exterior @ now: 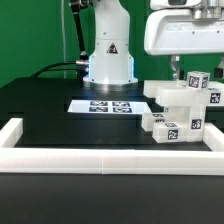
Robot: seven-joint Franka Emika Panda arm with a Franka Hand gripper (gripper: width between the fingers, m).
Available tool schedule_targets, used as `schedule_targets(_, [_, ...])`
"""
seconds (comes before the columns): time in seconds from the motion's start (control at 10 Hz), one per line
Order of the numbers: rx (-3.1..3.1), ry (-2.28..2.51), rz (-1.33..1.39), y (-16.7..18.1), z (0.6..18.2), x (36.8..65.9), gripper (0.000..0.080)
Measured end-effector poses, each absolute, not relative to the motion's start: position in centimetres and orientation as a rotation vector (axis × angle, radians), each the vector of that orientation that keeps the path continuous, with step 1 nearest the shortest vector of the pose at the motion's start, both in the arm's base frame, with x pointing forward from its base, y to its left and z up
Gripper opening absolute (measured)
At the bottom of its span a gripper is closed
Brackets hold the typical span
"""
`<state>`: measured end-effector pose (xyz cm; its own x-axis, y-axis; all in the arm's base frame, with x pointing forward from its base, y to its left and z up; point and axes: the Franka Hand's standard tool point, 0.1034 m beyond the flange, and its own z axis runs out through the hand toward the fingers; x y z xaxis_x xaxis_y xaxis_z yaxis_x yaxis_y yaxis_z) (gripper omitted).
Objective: Assemble chair
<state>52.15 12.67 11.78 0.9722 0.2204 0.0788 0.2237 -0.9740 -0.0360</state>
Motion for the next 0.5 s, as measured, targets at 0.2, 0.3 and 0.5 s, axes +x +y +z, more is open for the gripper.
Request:
schedule_targets(0.2, [-3.075, -0.357, -0.113, 12.65, 11.72, 52.13, 0.0524])
schedule_targets(0.3, [-3.075, -0.357, -0.113, 12.65, 11.71, 52.12, 0.0386])
schedule_targets(0.5, [-3.076, -0.345, -0.114, 12.64, 11.73, 52.16, 0.0285])
